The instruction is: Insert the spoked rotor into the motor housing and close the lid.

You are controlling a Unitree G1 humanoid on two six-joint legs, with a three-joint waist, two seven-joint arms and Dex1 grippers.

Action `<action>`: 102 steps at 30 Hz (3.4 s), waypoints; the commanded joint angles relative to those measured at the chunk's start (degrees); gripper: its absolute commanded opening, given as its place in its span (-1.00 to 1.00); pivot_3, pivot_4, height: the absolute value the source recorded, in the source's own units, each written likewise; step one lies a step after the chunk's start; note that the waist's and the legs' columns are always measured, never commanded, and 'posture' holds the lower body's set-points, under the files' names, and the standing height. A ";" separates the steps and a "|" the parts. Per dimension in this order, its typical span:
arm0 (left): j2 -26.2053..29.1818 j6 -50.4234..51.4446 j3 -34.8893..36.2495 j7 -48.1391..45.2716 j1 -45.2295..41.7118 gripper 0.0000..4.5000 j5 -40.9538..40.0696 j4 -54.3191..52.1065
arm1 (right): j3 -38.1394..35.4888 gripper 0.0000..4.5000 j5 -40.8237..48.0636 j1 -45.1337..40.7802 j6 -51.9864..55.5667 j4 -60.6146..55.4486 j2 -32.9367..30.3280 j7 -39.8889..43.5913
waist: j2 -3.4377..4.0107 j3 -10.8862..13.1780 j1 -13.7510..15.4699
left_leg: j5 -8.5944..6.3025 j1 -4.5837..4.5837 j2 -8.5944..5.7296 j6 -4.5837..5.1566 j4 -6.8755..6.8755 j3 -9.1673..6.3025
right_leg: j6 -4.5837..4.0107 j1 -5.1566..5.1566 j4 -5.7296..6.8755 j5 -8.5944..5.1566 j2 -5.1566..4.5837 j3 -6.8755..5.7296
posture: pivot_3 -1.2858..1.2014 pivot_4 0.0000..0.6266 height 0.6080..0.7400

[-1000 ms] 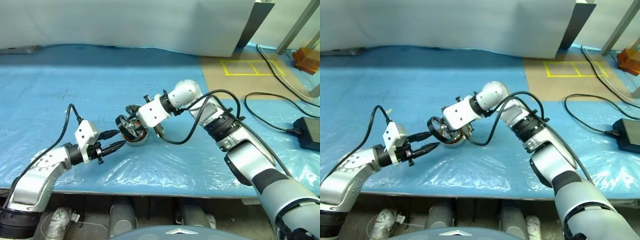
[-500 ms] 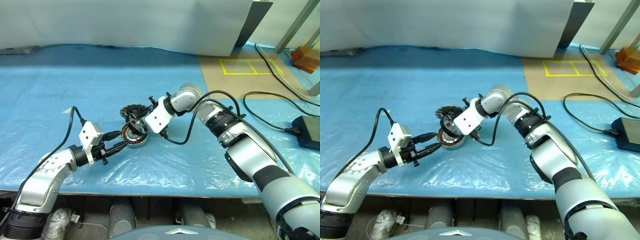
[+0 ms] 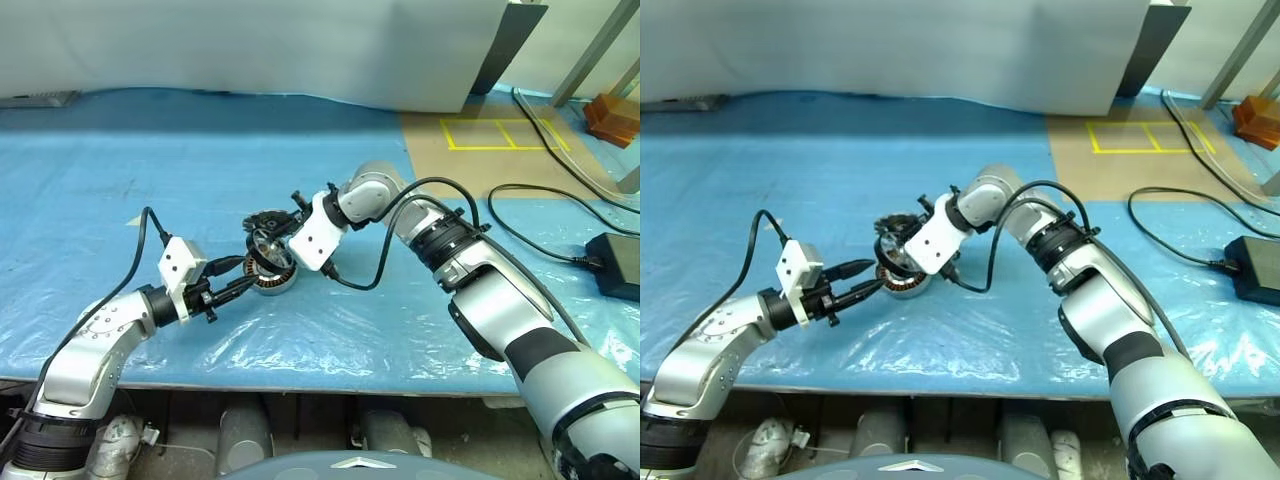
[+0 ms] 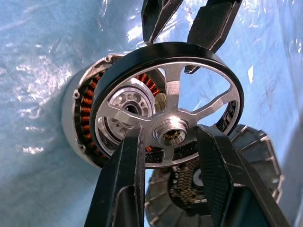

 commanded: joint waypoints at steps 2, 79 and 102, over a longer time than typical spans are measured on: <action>-0.15 -0.16 0.29 -0.01 -0.07 0.01 0.33 -0.28 | -1.91 -0.47 1.78 0.81 2.86 1.29 0.51 -0.87 | 0.00 0.00 -0.01 | 0.00 0.01 0.00 0.00 0.00 0.00 | 0.00 0.00 0.01 0.00 0.00 0.00 | 0.03 -0.52 1.00; -2.38 1.15 -1.70 -0.86 -4.10 0.02 2.84 4.14 | -5.03 0.29 10.72 8.39 19.10 -6.50 4.85 3.79 | 0.00 0.00 0.17 | 0.00 0.02 0.00 0.00 -0.02 0.00 | -0.01 0.01 -0.03 0.00 -0.02 -0.01 | 0.03 -0.52 1.00; -1.47 1.39 -1.92 -2.83 -5.14 0.02 3.58 5.70 | -5.24 0.29 9.52 9.82 17.53 -5.85 4.96 3.29 | 0.01 0.00 0.14 | 0.00 0.02 0.00 0.00 -0.02 0.00 | -0.01 0.01 -0.03 0.00 -0.01 0.00 | 0.03 -0.52 1.00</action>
